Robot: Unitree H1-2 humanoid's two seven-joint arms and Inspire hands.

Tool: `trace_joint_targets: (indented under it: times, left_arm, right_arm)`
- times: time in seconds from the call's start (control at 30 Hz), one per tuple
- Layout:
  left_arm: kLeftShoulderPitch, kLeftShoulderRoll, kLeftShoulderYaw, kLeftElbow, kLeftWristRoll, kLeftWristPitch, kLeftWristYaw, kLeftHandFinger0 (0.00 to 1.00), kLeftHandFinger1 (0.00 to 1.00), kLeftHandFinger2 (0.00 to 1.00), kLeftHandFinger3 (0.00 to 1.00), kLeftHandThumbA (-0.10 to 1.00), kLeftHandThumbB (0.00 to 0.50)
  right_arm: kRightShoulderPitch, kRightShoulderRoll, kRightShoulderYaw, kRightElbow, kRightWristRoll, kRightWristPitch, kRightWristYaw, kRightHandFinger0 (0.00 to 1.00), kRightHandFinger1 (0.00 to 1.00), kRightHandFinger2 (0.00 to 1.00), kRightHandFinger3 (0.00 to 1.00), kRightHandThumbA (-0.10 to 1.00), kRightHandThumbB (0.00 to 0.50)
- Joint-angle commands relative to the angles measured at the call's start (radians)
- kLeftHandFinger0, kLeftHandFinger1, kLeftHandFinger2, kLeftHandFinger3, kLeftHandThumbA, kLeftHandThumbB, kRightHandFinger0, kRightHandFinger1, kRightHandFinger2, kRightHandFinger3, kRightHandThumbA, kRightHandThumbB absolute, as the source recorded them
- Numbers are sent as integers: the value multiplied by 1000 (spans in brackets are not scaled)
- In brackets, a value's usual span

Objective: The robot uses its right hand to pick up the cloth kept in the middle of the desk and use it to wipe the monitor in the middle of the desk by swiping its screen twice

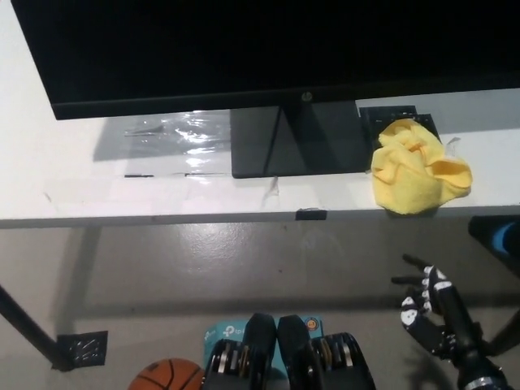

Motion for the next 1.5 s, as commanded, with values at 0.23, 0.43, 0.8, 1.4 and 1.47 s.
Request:
trace_joint_targets:
  times: [0.23, 0.43, 0.8, 1.4, 1.47]
  left_arm:
    - [18, 4, 8, -32, 20, -11, 5, 539, 568, 714, 935, 121, 17]
    - [9, 1, 10, 3, 15, -33, 9, 523, 547, 702, 909, 97, 27]
    - [15, 6, 10, -22, 24, -10, 3, 551, 575, 717, 932, 130, 15]
    - [7, 17, 20, -17, 29, -29, -1, 539, 565, 704, 910, 135, 22]
    - [5, 19, 16, -15, 36, -18, -2, 554, 573, 718, 923, 152, 18]
  right_arm:
    - [-189, -61, -6, -250, -40, 21, 55, 376, 442, 626, 873, -100, 86]
    - [-367, -97, -8, -311, -36, 60, 97, 276, 391, 594, 833, -71, 116]
    - [-484, -196, 51, -220, -109, 222, 197, 1000, 1000, 1000, 1000, 541, 133]
    - [-573, -280, 109, 276, -207, 140, 158, 1000, 1000, 1000, 1000, 975, 208]
    - [-592, -282, 112, 333, -210, 126, 150, 1000, 1000, 1000, 1000, 934, 192]
